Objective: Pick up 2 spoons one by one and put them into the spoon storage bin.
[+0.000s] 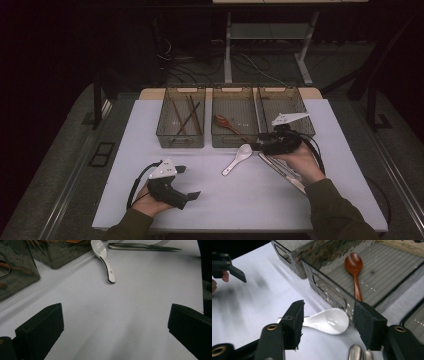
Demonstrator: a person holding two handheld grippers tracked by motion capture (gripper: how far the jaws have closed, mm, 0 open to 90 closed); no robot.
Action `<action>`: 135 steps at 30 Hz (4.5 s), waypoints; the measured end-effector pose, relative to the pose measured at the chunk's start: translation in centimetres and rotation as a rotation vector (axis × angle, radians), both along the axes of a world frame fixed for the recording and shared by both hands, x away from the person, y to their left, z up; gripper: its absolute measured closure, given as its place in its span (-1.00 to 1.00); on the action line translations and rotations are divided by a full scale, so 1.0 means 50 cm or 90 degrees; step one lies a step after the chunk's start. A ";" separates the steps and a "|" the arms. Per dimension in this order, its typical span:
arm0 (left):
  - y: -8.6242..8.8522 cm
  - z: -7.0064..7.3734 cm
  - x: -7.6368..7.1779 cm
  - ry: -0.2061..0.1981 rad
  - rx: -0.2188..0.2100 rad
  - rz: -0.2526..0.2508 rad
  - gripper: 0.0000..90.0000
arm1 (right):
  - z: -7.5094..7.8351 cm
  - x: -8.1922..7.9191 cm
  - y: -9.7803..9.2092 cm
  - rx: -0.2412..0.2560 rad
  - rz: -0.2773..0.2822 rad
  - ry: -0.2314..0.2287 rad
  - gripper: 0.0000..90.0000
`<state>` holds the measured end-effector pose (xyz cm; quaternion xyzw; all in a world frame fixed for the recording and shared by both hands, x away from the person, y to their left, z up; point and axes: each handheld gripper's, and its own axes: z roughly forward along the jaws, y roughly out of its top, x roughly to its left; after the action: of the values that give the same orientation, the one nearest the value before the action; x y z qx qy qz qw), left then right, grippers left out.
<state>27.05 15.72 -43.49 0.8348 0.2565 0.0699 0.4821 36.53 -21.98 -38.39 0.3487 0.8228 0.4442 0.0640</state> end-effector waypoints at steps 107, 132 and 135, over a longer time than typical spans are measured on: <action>-0.005 -0.001 -0.001 0.004 0.002 -0.011 -1.00 | -0.088 0.043 0.050 -0.115 -0.029 0.081 0.33; -0.006 -0.001 -0.002 0.002 0.003 -0.012 -1.00 | -0.110 0.039 0.061 -0.110 0.019 0.088 0.78; -0.006 -0.001 -0.002 0.002 0.003 -0.012 -1.00 | -0.108 0.035 0.058 -0.112 0.028 0.082 0.83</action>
<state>26.94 15.42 -43.52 0.8384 0.2492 0.0649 0.4803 38.27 -19.09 -43.77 0.3517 0.8683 0.3483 0.0316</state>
